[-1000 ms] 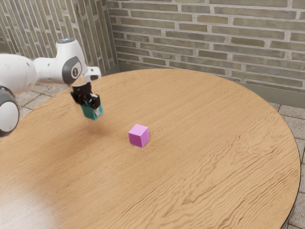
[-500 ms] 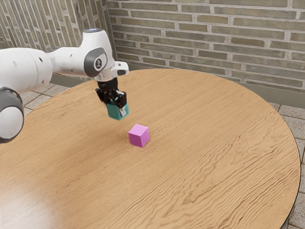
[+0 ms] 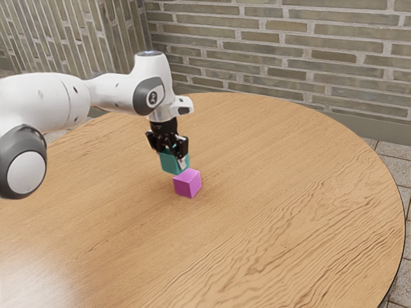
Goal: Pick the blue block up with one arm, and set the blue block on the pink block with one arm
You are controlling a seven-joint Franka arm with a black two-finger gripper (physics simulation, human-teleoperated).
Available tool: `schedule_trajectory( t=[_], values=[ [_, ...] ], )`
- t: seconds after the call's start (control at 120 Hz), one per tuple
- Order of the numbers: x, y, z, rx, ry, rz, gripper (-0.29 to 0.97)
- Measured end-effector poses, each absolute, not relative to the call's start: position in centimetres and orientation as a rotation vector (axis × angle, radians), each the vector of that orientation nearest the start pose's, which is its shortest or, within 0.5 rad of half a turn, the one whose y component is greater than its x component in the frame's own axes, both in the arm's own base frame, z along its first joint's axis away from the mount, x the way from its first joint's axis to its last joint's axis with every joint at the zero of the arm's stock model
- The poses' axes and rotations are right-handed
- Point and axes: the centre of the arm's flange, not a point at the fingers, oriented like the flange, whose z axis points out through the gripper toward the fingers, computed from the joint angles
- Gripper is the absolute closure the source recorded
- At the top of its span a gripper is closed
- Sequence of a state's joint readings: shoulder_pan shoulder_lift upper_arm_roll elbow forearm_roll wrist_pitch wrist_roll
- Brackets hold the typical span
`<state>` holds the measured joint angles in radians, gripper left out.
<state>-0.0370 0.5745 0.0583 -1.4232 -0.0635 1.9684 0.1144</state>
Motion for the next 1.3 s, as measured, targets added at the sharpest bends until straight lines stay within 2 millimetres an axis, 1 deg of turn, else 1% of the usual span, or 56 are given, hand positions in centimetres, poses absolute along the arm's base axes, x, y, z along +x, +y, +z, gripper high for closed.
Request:
schedule_trajectory(
  t=[0.158,0.258,0.275,0.308,0.333,0.558,0.708,0.833,0.908,1.108,1.242,1.3],
  values=[
    [71.5,-0.1,35.5,-3.168,0.109,0.037,0.4],
    [72.2,-1.1,35.0,-3.166,0.121,0.032,0.4],
    [72.2,-1.1,34.9,-3.166,0.121,0.032,0.39],
    [72.2,-1.3,34.8,-3.167,0.123,0.034,0.31],
    [72.2,-1.4,34.8,-3.168,0.124,0.036,0.27],
    [72.2,-1.7,34.5,-3.177,0.126,0.046,0.12],
    [72.2,-1.7,34.5,-3.178,0.127,0.047,0.06],
    [72.2,-1.7,34.5,-3.178,0.128,0.045,0.03],
    [72.3,-1.7,34.9,-3.177,0.129,0.036,0.02],
    [72.2,-1.2,36.9,-3.164,0.131,-0.005,0.01],
    [71.8,-1.6,41.2,-3.145,0.157,-0.088,0.0],
    [71.1,-1.7,44.2,-3.128,0.172,-0.137,0.0]
  ],
)
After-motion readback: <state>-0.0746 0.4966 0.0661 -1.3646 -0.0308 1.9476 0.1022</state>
